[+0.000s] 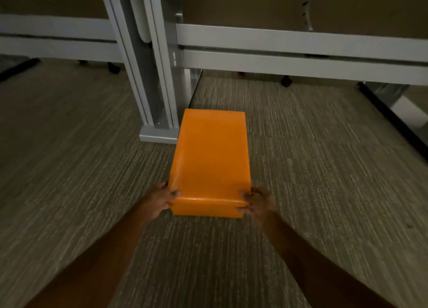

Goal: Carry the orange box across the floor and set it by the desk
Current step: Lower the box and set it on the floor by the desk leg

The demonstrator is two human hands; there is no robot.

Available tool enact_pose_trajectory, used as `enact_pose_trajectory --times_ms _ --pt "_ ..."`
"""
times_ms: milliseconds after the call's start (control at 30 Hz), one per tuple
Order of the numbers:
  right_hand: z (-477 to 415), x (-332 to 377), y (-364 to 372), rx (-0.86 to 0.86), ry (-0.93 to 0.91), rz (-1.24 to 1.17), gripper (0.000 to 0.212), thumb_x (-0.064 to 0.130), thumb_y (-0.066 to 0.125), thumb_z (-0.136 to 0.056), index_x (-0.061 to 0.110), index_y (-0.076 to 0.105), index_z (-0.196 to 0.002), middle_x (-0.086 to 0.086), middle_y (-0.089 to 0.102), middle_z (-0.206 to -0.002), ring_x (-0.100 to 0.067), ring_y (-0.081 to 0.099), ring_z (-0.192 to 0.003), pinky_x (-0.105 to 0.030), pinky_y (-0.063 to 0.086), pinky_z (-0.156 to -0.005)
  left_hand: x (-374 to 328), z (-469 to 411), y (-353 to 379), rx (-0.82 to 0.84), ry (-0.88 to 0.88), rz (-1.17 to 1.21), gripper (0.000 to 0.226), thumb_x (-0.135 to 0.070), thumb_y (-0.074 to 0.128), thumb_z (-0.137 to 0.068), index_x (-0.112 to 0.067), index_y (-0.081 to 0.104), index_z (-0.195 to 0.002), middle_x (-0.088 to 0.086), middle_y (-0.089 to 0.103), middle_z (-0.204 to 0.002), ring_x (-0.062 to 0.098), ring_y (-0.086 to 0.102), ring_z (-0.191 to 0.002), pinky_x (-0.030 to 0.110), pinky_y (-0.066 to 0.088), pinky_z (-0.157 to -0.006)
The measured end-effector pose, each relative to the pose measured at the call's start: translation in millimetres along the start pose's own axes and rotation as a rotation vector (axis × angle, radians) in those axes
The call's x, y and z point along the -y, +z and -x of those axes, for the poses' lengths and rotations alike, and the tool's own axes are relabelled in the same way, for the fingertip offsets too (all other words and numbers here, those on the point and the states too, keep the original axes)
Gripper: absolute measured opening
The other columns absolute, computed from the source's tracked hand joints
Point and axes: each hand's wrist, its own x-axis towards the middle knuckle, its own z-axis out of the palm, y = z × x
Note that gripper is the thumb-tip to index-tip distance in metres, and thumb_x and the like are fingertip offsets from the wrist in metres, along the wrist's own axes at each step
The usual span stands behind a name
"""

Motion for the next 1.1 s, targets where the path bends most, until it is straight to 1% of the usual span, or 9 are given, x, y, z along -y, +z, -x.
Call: enact_pose_trajectory --times_ms 133,333,433,567,633,733,833,933,1100 --pt "-13 -2 8 0.021 -0.04 0.011 0.054 0.005 0.07 -0.085 0.001 0.049 -0.135 -0.023 0.055 -0.132 -0.042 0.062 -0.107 -0.057 0.057 -0.081 2 -19 -5 0.005 0.02 0.031 0.035 -0.008 0.064 -0.088 -0.014 0.058 -0.122 0.01 0.061 -0.125 0.03 0.056 -0.115 0.051 0.046 -0.098" --pt "-33 1 23 0.051 -0.083 0.11 0.055 0.016 0.068 -0.088 0.001 0.048 -0.137 -0.022 0.054 -0.135 -0.042 0.06 -0.113 -0.058 0.056 -0.083 -8 -39 -16 -0.056 0.043 0.05 0.017 -0.008 0.066 -0.087 -0.025 0.063 -0.092 0.006 0.063 -0.115 0.023 0.059 -0.095 0.044 0.05 -0.077" --pt "-39 -1 23 0.042 -0.116 0.25 0.055 0.028 0.067 -0.09 0.007 0.051 -0.138 -0.017 0.056 -0.134 -0.036 0.061 -0.109 -0.054 0.058 -0.082 -10 -43 -17 -0.052 0.037 0.037 0.014 -0.012 0.065 -0.088 -0.023 0.062 -0.095 0.005 0.06 -0.117 0.023 0.058 -0.095 0.047 0.049 -0.08" --pt "-33 -11 20 -0.127 -0.481 0.832 0.065 0.057 0.05 -0.091 0.015 0.044 -0.14 -0.015 0.052 -0.138 -0.029 0.057 -0.112 -0.036 0.048 -0.09 -12 -41 -13 -0.136 0.133 -0.259 0.043 -0.029 0.064 -0.087 -0.023 0.053 -0.129 0.003 0.058 -0.127 0.033 0.056 -0.116 0.051 0.048 -0.092" --pt "-28 -16 19 -0.167 -0.72 1.153 0.071 0.062 0.037 -0.092 0.017 0.033 -0.147 -0.013 0.038 -0.151 -0.032 0.045 -0.131 -0.045 0.042 -0.102 -9 -35 -12 -0.226 0.329 -0.545 0.055 -0.043 0.063 -0.085 -0.023 0.05 -0.134 0.009 0.058 -0.134 0.031 0.058 -0.113 0.046 0.048 -0.093" --pt "-19 -16 22 -0.149 -1.058 1.535 0.061 0.047 0.04 -0.093 0.019 0.038 -0.146 -0.014 0.038 -0.152 -0.034 0.039 -0.137 -0.053 0.036 -0.107 -3 -25 -11 -0.3 0.622 -1.056 0.076 -0.065 0.053 -0.082 -0.027 0.035 -0.146 0.007 0.038 -0.153 0.032 0.042 -0.135 0.049 0.04 -0.106" --pt "-12 -15 30 -0.051 -1.262 1.622 0.044 0.022 0.055 -0.084 0.019 0.06 -0.127 -0.012 0.059 -0.134 -0.033 0.055 -0.124 -0.049 0.047 -0.095 3 -21 -11 -0.263 0.904 -1.404 0.057 -0.052 0.052 -0.087 -0.027 0.048 -0.138 0.002 0.046 -0.149 0.024 0.039 -0.139 0.045 0.035 -0.111" --pt "-17 -17 34 -0.056 -1.318 1.609 0.039 0.01 0.061 -0.076 0.018 0.07 -0.114 -0.005 0.07 -0.117 -0.028 0.066 -0.109 -0.041 0.056 -0.082 2 -25 -11 -0.199 0.933 -1.426 0.041 -0.027 0.055 -0.09 -0.021 0.057 -0.13 0.001 0.054 -0.142 0.023 0.043 -0.136 0.04 0.043 -0.105" --pt "-33 -11 44 -0.072 -1.242 1.628 0.039 0.008 0.058 -0.081 0.018 0.068 -0.117 -0.004 0.069 -0.121 -0.027 0.065 -0.113 -0.04 0.06 -0.066 -9 -40 -7 -0.23 0.899 -1.332 0.041 -0.014 0.061 -0.084 -0.017 0.06 -0.124 0.007 0.059 -0.134 0.028 0.056 -0.123 0.043 0.05 -0.093"
